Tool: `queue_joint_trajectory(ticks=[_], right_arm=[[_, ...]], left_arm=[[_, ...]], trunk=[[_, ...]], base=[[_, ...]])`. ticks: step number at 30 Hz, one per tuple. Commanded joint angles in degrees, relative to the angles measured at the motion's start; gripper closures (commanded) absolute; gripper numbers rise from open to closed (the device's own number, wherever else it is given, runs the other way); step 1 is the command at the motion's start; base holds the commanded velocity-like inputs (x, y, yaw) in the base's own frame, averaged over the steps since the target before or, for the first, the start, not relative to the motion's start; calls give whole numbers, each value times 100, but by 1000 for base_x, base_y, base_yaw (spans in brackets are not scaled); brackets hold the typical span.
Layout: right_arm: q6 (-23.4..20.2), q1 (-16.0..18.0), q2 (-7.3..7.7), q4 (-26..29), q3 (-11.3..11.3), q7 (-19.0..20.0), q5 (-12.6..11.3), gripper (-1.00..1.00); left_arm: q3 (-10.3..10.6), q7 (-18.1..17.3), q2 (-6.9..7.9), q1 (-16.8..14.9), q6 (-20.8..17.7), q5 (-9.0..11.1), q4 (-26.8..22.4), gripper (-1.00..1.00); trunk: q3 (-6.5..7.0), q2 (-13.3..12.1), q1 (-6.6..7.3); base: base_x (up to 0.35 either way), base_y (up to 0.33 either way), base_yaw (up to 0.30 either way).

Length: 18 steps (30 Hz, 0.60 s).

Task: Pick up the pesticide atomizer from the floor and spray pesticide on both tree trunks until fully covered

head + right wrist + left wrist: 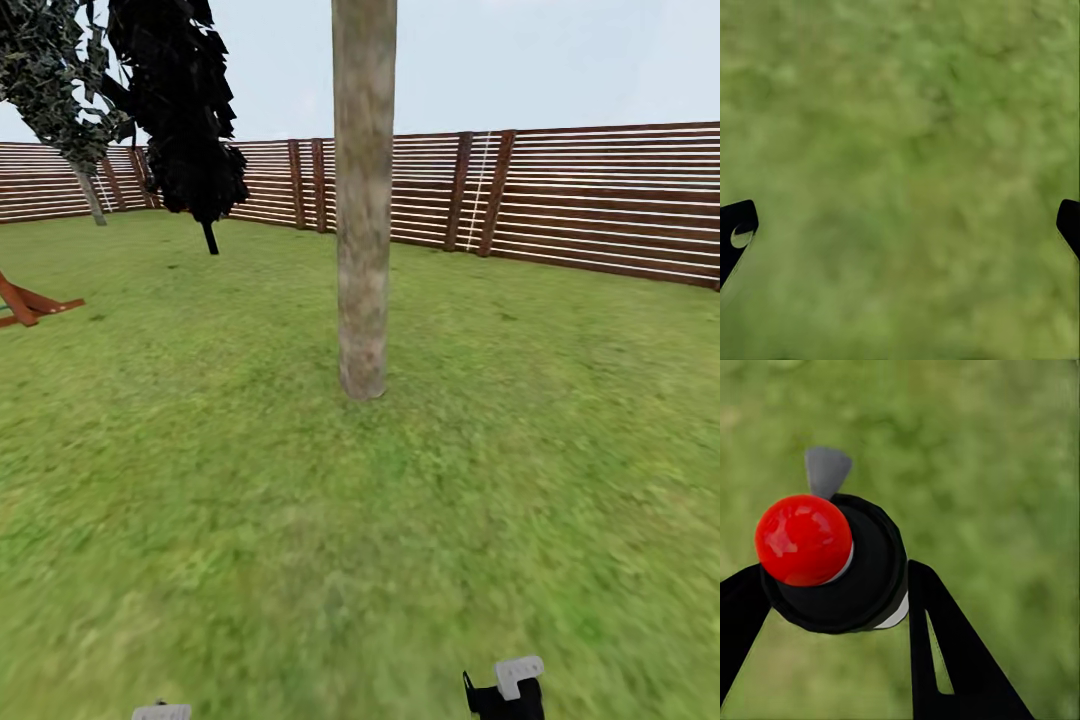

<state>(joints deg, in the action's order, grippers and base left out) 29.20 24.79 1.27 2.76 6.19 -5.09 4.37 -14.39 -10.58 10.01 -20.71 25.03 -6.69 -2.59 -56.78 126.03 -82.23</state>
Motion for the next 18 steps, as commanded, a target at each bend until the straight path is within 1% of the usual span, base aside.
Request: queue_joint_trajectory(ticks=[1,18], right_arm=[[6,1,-1,-6,34,-53,46,-100],[6,4,-4,-6,39,-53,46,-100]], left_arm=[[-53,-14,1,-3,19,-59,4,100],[-51,-14,1,-3,19,-55,4,100]], trunk=[[-5,2,-3],[-5,2,-3]], base=[[340,0,0],[340,0,0]])
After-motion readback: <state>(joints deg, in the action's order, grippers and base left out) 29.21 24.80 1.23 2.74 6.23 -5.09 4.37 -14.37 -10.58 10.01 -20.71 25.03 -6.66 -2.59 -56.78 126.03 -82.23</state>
